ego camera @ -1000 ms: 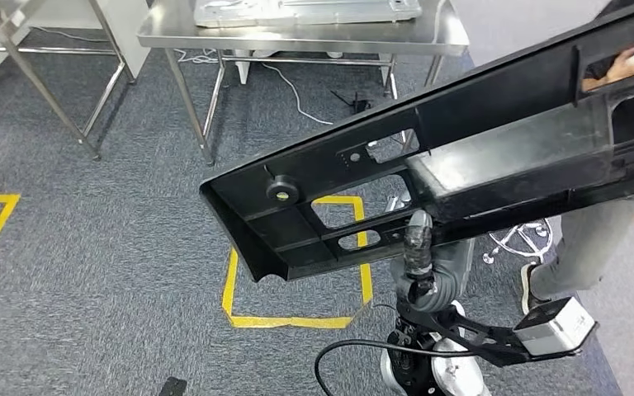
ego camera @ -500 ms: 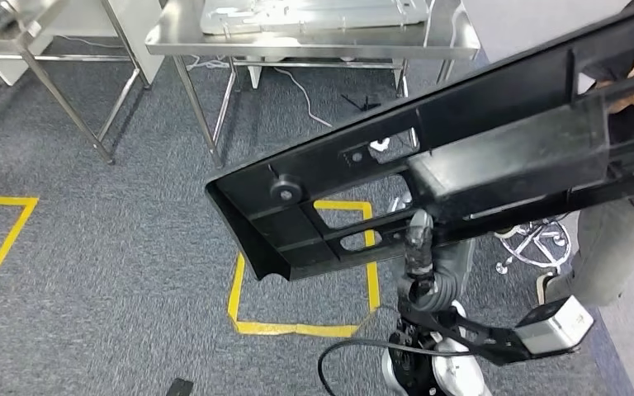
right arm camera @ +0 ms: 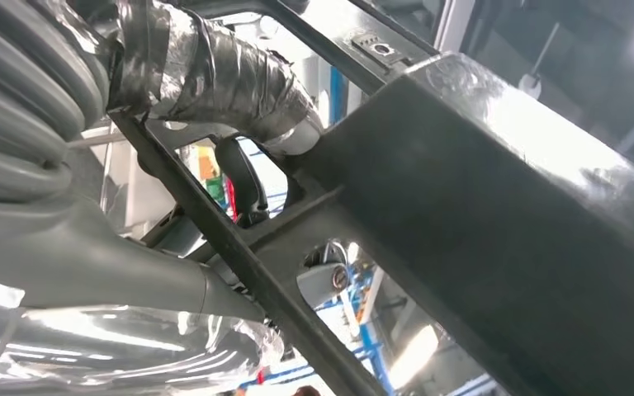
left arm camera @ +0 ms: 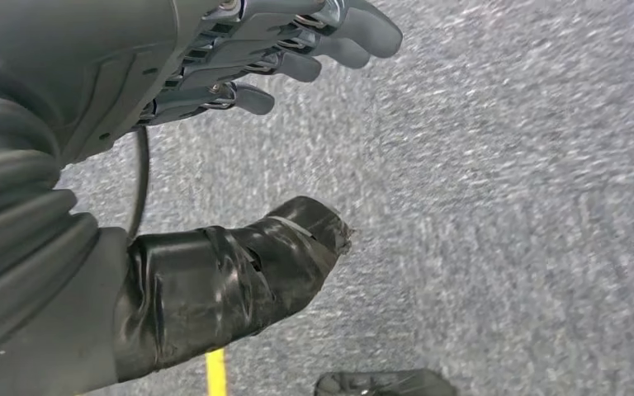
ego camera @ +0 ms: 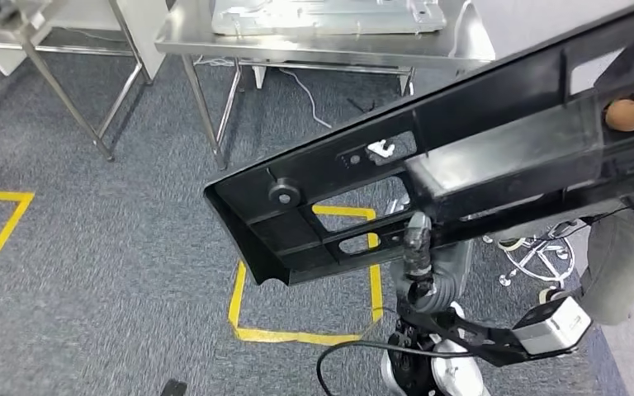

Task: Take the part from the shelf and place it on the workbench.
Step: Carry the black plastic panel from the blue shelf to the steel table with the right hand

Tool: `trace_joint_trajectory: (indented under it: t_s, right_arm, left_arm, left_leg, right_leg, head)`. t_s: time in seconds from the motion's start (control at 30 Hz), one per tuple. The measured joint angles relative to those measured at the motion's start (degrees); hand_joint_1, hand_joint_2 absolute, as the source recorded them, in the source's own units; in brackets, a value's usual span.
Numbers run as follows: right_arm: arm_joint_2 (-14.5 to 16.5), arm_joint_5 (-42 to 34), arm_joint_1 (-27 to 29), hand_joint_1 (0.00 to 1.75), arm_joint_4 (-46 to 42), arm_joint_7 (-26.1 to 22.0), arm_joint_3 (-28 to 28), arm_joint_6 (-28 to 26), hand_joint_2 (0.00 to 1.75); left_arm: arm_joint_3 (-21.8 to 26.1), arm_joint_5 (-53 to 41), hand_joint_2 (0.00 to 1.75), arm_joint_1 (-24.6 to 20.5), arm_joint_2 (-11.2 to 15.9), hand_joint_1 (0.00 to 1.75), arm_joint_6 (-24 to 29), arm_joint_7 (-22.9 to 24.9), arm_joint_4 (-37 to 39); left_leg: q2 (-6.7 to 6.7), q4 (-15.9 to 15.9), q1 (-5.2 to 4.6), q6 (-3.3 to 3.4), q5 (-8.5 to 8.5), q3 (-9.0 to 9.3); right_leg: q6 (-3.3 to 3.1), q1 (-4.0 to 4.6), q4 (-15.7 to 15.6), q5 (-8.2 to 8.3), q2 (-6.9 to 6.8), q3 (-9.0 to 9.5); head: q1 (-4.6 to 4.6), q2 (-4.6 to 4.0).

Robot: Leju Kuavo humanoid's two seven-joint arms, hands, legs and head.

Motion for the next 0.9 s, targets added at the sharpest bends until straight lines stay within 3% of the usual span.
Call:
trace_joint_trajectory:
  t_s: [0.07, 0.1, 0.13, 0.2, 0.27, 0.33, 0.4, 0.47, 0.57, 0.6, 0.63, 0.67, 0.73, 0.77, 0.8, 0.9]
  right_arm:
    - [0.0, -0.2, 0.0, 1.75, 0.2, 0.0, 0.0, 0.2, 1.75]
    - [0.0, -0.3, 0.1, 1.75, 0.3, 0.0, 0.0, 0.3, 1.75]
    - [0.0, -0.5, 0.1, 1.75, 0.4, 0.0, 0.0, 0.4, 1.75]
    - [0.0, -0.6, 0.0, 1.75, 0.5, 0.0, 0.0, 0.5, 1.75]
    - [0.0, -0.6, -0.1, 1.75, 0.6, 0.0, 0.0, 0.7, 1.75]
    - [0.0, -0.6, -0.3, 1.75, 0.7, 0.0, 0.0, 0.8, 1.75]
    - [0.0, -0.6, -0.4, 1.75, 0.7, 0.0, 0.0, 0.9, 1.75]
    - [0.0, -0.6, -0.5, 1.75, 0.7, -0.1, 0.0, 1.0, 1.75]
    - [0.0, -0.6, -0.8, 1.75, 0.8, -0.1, 0.0, 1.3, 1.75]
    - [0.0, -0.6, -0.8, 1.75, 0.9, -0.1, 0.0, 1.4, 1.75]
    - [0.0, -0.6, -0.8, 1.75, 0.9, -0.1, 0.0, 1.5, 1.75]
    - [0.0, -0.6, -0.8, 1.75, 1.0, -0.1, 0.0, 1.6, 1.75]
    - [0.0, -0.6, -0.8, 1.75, 1.0, -0.1, 0.0, 1.7, 1.75]
    - [0.0, -0.6, -0.8, 1.75, 1.0, -0.1, 0.0, 1.7, 1.75]
    - [0.0, -0.6, -0.9, 1.75, 1.0, -0.1, 0.0, 1.7, 1.75]
    - [0.0, -0.6, -1.0, 1.75, 1.1, -0.1, 0.0, 1.8, 1.75]
  left_arm:
    - [0.0, 0.0, 1.75, -0.1, 0.0, 0.0, 0.0, 0.0, 0.0]
    - [0.0, 0.0, 1.75, -0.1, 0.0, 0.0, 0.0, 0.1, 0.0]
    - [0.0, 0.0, 1.75, 0.0, 0.0, 0.0, 0.0, 0.1, 0.0]
    - [0.0, 0.0, 1.75, 0.0, 0.0, 0.0, 0.0, 0.2, 0.0]
    - [0.0, 0.0, 1.75, -0.1, -0.1, 0.0, 0.0, 0.2, 0.0]
    - [0.0, 0.0, 1.75, -0.2, -0.1, 0.0, 0.0, 0.3, 0.0]
    - [0.0, 0.0, 1.75, -0.2, -0.1, 0.0, 0.0, 0.3, 0.1]
    - [0.1, 0.0, 1.75, -0.2, -0.1, 0.0, 0.0, 0.3, 0.1]
    - [0.1, -0.1, 1.75, -0.1, -0.1, 0.0, 0.0, 0.4, 0.1]
    - [0.1, -0.1, 1.75, 0.0, -0.1, 0.0, 0.0, 0.4, 0.1]
    - [0.1, -0.2, 1.75, 0.1, -0.1, 0.0, 0.0, 0.4, 0.1]
    - [0.1, -0.2, 1.75, 0.1, -0.1, 0.0, 0.0, 0.4, 0.1]
    - [0.1, -0.3, 1.75, 0.1, -0.1, 0.0, 0.0, 0.4, 0.1]
    - [0.1, -0.3, 1.75, 0.0, 0.0, 0.0, 0.0, 0.4, 0.1]
    - [0.1, -0.3, 1.75, 0.0, 0.0, 0.0, 0.0, 0.4, 0.1]
    - [0.1, -0.3, 1.75, 0.0, 0.0, 0.0, 0.0, 0.4, 0.1]
  left_leg:
    - [-0.02, 0.0, -0.11, 0.39, -0.49, 0.44]
    - [-0.06, 0.0, -0.17, 0.45, -0.75, 0.7]
    - [-0.14, 0.1, -0.21, 0.44, -1.02, 1.03]
    - [-0.37, 0.2, -0.24, 0.28, -1.65, 1.9]
    - [-0.56, 0.3, -0.36, -0.13, -2.25, 2.45]
    - [-0.61, 0.3, -0.35, -0.71, -2.47, 2.46]
    - [-0.56, 0.2, -0.3, -1.32, -2.7, 2.55]
    - [-0.4, 2.9, -0.31, -1.88, -4.15, 1.44]
    - [-0.25, 13.4, -0.07, -2.54, -8.04, -4.55]
    - [-0.21, 15.8, 0.05, -2.71, -8.25, -6.21]
    - [-0.17, 16.1, 0.17, -2.83, -7.36, -6.92]
    - [-0.11, 14.2, 0.27, -2.89, -5.45, -6.42]
    - [0.08, 6.6, 0.33, -2.8, -1.1, -3.21]
    - [0.11, 3.4, 0.26, -2.58, 0.01, -1.71]
    - [0.12, 1.4, 0.17, -2.31, 0.38, -0.79]
    - [-0.01, 0.3, 0.08, -1.27, -0.24, -0.25]
  right_leg:
    - [0.14, -0.02, 7.4, -2.1, 0.04, -4.65]
    - [0.15, -0.03, 9.2, -1.9, 0.04, -6.27]
    - [0.1, -0.03, 9.0, -0.57, 0.04, -6.86]
    - [-0.29, 0.03, 2.6, 4.29, 0.07, -4.88]
    - [-0.82, 0.35, -3.9, 7.03, 0.17, -2.06]
    - [-1.19, 0.74, -5.9, 6.86, 0.28, -1.06]
    - [-1.61, 0.57, -6.7, 6.86, 0.34, -0.62]
    - [-2.16, 0.17, -7.4, 6.83, 0.22, 0.19]
    - [-2.68, 0.08, -7.6, 6.27, -0.03, 1.0]
    - [-2.7, 0.08, -7.6, 6.03, -0.04, 1.23]
    - [-2.67, 0.07, -7.6, 5.78, 0.0, 1.51]
    - [-2.58, 0.05, -7.6, 5.51, 0.05, 1.87]
    - [-2.18, 0.08, -7.5, 4.8, 0.13, 2.68]
    - [-1.88, 0.17, -7.3, 4.45, 0.16, 2.9]
    - [-1.57, 0.24, -7.3, 4.19, 0.15, 3.01]
    - [-0.74, 0.29, -7.4, 3.67, 0.12, 3.13]
  head:
    - [0.12, 0.0]
    - [0.13, 0.0]
    - [0.14, 0.0]
    - [0.15, 0.0]
    - [0.14, 0.0]
    - [0.08, 0.0]
    - [0.05, 0.0]
    - [0.02, 0.0]
    - [-0.01, 0.0]
    - [-0.01, 0.0]
    - [0.0, 0.0]
    - [-0.02, 0.0]
    - [-0.01, 0.0]
    - [-0.02, 0.0]
    - [0.0, 0.0]
    - [0.09, 0.0]
